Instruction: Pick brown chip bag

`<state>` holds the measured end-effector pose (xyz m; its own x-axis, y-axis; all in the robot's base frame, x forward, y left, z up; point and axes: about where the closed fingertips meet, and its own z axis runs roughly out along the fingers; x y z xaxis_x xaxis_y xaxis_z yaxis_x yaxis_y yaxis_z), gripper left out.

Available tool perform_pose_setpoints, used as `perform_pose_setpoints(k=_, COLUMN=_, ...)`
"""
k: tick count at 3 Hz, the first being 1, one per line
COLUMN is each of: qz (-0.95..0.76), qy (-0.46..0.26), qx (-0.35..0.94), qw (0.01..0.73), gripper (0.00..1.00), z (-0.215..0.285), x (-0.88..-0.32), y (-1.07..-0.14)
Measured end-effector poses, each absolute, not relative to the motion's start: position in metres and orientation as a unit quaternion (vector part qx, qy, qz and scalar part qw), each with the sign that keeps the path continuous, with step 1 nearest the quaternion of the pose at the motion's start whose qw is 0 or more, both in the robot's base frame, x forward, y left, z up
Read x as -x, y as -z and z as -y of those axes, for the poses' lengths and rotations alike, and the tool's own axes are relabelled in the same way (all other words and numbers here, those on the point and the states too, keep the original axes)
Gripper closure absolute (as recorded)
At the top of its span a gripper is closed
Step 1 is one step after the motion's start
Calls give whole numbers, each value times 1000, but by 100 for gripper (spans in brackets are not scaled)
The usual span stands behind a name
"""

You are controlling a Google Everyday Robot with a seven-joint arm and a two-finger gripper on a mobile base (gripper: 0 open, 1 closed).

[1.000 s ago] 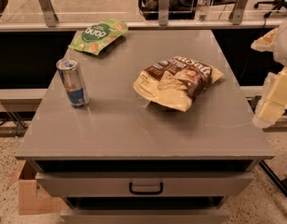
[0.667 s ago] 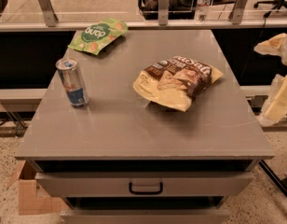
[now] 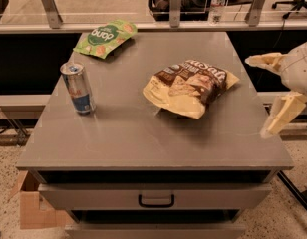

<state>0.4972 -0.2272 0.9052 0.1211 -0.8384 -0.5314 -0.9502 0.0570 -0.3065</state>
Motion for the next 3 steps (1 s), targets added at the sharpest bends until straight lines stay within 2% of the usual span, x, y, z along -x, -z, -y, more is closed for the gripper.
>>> perform_pose_setpoints(k=3, qz=-547, qy=-117, qx=704, qw=438, gripper=0, z=129, x=-533, y=-886)
